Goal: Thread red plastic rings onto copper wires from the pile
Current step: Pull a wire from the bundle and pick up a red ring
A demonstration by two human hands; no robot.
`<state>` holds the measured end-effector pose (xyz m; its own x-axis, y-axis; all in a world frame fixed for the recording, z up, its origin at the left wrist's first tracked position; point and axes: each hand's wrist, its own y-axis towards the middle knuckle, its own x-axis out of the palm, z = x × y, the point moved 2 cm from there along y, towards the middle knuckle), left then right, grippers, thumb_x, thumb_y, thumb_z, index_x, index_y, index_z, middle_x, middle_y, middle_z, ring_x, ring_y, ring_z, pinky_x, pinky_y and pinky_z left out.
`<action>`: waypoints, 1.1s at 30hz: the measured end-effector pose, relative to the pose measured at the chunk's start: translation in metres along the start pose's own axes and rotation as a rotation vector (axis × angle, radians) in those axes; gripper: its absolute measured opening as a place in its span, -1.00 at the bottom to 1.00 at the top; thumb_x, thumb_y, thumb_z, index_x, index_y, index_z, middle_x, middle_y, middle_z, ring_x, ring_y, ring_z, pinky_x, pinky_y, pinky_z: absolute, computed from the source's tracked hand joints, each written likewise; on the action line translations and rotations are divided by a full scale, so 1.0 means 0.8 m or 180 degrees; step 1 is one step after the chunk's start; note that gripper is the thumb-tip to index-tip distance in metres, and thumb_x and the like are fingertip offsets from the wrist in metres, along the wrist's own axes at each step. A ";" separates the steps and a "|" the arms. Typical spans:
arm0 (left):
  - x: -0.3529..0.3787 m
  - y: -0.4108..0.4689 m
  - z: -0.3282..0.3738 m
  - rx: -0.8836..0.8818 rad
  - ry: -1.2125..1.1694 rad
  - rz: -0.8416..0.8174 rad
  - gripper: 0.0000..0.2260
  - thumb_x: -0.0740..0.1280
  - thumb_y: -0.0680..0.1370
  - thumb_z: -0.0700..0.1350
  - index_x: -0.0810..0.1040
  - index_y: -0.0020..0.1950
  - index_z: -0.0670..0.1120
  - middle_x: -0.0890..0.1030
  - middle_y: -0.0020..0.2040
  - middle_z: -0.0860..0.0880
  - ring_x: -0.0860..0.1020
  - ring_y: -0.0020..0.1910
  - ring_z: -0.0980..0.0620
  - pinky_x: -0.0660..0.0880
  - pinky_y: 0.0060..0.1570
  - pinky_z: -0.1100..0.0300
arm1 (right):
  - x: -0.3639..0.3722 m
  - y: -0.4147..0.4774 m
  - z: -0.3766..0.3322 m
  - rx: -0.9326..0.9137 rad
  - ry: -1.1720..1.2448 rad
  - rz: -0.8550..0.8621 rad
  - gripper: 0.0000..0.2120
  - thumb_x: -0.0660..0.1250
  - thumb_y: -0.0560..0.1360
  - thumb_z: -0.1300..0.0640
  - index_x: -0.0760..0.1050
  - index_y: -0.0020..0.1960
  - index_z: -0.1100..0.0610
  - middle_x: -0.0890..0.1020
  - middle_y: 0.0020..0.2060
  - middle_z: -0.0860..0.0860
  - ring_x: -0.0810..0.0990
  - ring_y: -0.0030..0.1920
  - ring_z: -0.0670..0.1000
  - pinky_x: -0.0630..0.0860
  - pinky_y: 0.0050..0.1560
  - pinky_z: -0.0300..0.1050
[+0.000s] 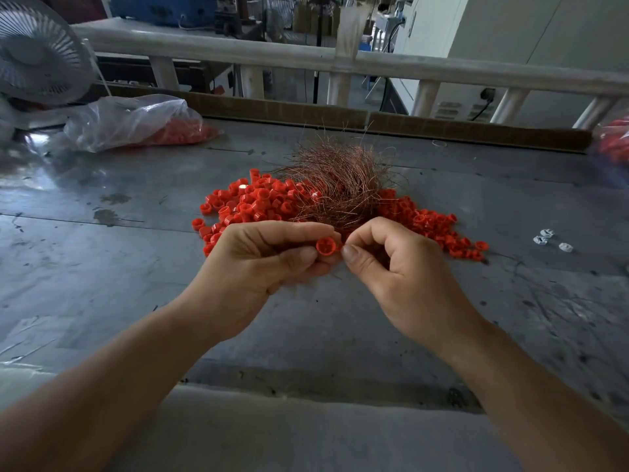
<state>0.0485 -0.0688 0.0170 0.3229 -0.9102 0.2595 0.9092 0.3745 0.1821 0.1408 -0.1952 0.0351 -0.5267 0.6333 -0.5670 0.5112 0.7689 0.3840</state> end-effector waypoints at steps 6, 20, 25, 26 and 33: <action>0.000 0.000 0.000 -0.0042 -0.0051 -0.0001 -0.76 0.40 0.21 -0.19 0.70 -0.14 -0.10 0.69 -0.18 -0.09 0.66 -0.22 0.04 0.56 -0.25 0.31 | -0.001 0.000 0.000 0.0031 -0.0013 -0.0014 -0.87 0.30 0.49 0.21 0.46 -0.23 0.07 0.40 -0.44 -0.18 0.44 -0.38 -0.27 0.32 -0.36 -0.43; -0.003 0.002 -0.002 -0.0289 -0.0506 -0.0387 -0.79 0.39 0.24 -0.24 0.70 -0.16 -0.09 0.69 -0.18 -0.07 0.66 -0.21 0.08 0.56 -0.24 0.32 | -0.005 0.002 0.002 0.0805 0.1413 -0.0178 -0.76 0.28 0.42 0.41 0.36 -0.18 0.09 0.50 -0.42 0.00 0.49 -0.47 -0.12 0.37 -0.49 -0.28; -0.004 0.001 -0.004 -0.0423 -0.0664 -0.0624 -0.81 0.40 0.30 -0.23 0.69 -0.12 -0.10 0.69 -0.12 -0.12 0.66 -0.19 0.07 0.57 -0.23 0.32 | 0.004 -0.002 0.000 0.1107 0.1724 -0.0459 -0.75 0.33 0.40 0.40 0.31 -0.19 0.13 0.52 -0.44 0.01 0.49 -0.52 -0.12 0.36 -0.54 -0.29; -0.004 0.001 -0.004 -0.0442 -0.0665 -0.0631 -0.81 0.40 0.30 -0.23 0.69 -0.12 -0.10 0.69 -0.13 -0.12 0.66 -0.20 0.07 0.57 -0.23 0.33 | 0.006 -0.002 -0.001 0.1119 0.1751 -0.0506 -0.76 0.33 0.39 0.40 0.32 -0.20 0.13 0.53 -0.45 0.00 0.49 -0.52 -0.12 0.37 -0.54 -0.30; -0.002 0.002 -0.009 -0.0518 -0.0722 -0.0581 -0.81 0.44 0.26 -0.22 0.69 -0.14 -0.11 0.69 -0.17 -0.11 0.67 -0.20 0.04 0.57 -0.23 0.31 | -0.036 0.014 0.032 0.0795 -0.0160 -0.0261 -0.86 0.43 0.38 0.16 0.49 -0.27 0.00 0.58 -0.36 -0.09 0.55 -0.32 -0.11 0.49 -0.21 -0.19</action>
<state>0.0510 -0.0679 0.0099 0.1008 -0.8901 0.4445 0.9826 0.1592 0.0958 0.1787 -0.2070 0.0370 -0.5421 0.5599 -0.6266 0.6233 0.7680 0.1470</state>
